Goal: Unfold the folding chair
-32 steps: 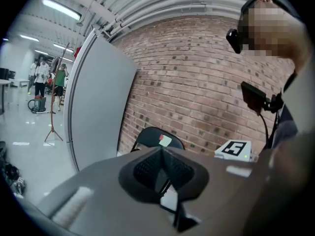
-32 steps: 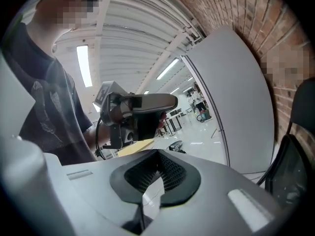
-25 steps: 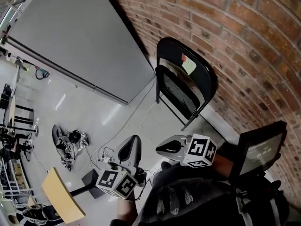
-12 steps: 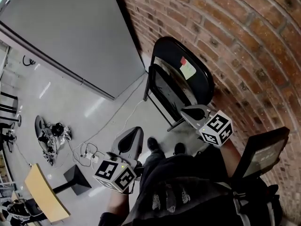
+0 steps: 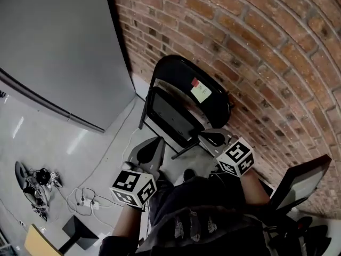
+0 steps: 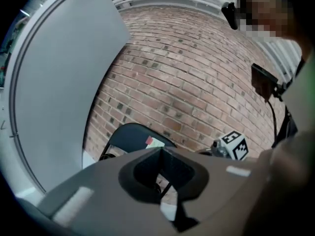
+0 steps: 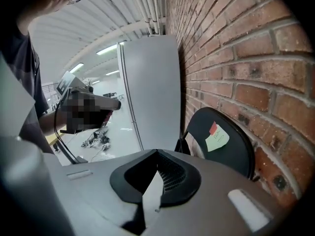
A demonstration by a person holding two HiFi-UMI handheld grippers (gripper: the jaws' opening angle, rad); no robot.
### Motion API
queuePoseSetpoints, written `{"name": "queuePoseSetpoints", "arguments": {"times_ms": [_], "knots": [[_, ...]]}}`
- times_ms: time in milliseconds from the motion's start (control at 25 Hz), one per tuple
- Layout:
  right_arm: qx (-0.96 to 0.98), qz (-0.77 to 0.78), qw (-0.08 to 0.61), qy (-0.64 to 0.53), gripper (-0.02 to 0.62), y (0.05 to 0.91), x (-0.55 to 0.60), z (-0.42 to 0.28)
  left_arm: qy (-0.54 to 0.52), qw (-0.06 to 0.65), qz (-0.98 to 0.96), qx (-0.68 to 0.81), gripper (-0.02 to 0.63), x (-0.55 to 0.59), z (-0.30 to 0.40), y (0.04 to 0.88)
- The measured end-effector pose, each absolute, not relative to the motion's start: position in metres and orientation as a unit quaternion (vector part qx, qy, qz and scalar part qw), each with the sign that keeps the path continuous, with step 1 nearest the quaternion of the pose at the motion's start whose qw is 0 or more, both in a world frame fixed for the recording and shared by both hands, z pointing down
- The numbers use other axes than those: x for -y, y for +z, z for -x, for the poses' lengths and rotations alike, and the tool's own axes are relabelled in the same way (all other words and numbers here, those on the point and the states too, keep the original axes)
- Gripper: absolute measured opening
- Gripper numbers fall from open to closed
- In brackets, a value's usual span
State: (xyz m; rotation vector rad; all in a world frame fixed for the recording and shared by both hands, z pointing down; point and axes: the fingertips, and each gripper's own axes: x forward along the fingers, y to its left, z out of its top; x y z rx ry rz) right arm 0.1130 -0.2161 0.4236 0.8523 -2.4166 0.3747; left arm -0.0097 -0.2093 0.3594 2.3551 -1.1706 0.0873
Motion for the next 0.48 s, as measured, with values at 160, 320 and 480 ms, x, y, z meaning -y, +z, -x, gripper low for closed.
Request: {"name": "queuePoseSetpoints", "arguments": {"times_ms": [160, 320, 480], "knots": [[0.87, -0.381, 0.278, 0.143, 0.002, 0.421, 0.222, -0.135, 0.035, 0.267, -0.876, 0.399, 0.002, 0.226, 0.003, 0.372], [0.847, -0.427, 0.267, 0.172, 0.128, 0.429, 0.238, -0.168, 0.053, 0.272, -0.881, 0.384, 0.002, 0.235, -0.014, 0.376], [0.826, -0.463, 0.281, 0.156, 0.167, 0.442, 0.267, -0.204, 0.075, 0.276, -0.875, 0.392, 0.002, 0.244, -0.029, 0.378]]}}
